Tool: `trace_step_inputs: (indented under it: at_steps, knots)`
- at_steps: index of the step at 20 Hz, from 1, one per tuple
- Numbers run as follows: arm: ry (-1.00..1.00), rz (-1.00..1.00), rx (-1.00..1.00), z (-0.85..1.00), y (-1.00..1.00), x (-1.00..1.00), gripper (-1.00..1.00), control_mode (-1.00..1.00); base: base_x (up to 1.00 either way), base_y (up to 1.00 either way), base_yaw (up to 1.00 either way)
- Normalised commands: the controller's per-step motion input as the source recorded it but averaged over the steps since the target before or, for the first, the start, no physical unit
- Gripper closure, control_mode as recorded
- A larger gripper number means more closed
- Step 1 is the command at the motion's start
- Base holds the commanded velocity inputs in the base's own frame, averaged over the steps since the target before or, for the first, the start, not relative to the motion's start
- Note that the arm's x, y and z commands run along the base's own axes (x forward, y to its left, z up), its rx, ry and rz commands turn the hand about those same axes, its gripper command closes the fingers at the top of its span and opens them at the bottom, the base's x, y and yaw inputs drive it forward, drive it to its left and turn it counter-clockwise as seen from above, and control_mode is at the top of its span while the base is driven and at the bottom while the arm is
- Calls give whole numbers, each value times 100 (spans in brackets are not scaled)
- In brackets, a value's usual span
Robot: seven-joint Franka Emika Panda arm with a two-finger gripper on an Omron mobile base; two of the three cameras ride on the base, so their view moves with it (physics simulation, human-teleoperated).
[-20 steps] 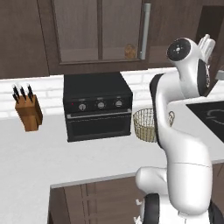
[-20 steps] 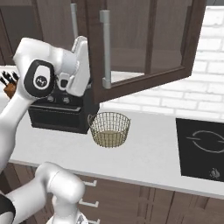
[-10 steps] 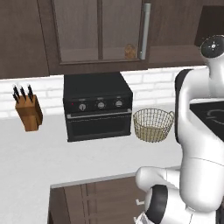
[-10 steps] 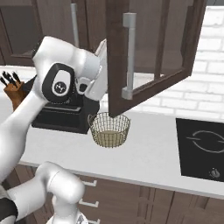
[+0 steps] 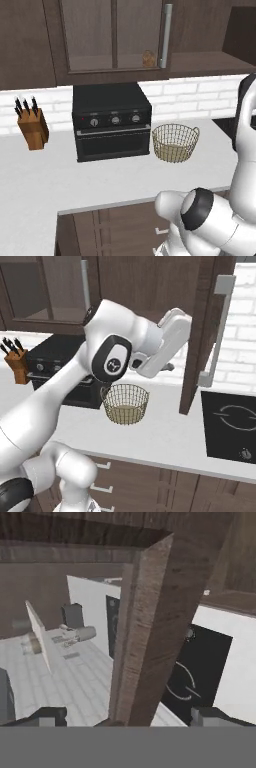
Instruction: Open the cabinet, pick up the bread from the cabinet and place it in the basket. Then move the basket to the dining counter.
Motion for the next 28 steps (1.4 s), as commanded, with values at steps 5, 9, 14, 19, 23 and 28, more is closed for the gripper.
trace_step_inputs:
  at_steps: [5,9,14,19,23,28]
  knots:
    - [-3,15,10,-8,7,8,-100,-100,0,0,0]
    - [-8,38,1,-26,94,0,-100,-100,0,0,0]
    - [-10,52,-10,-22,100,-19,-100,-100,0,0,0]
    - [-1,62,-22,-3,100,-28,-100,-100,0,0,0]
    - [4,64,-33,0,100,-36,-100,-100,0,0,0]
    - [2,64,-39,7,92,-24,-100,-100,0,0,0]
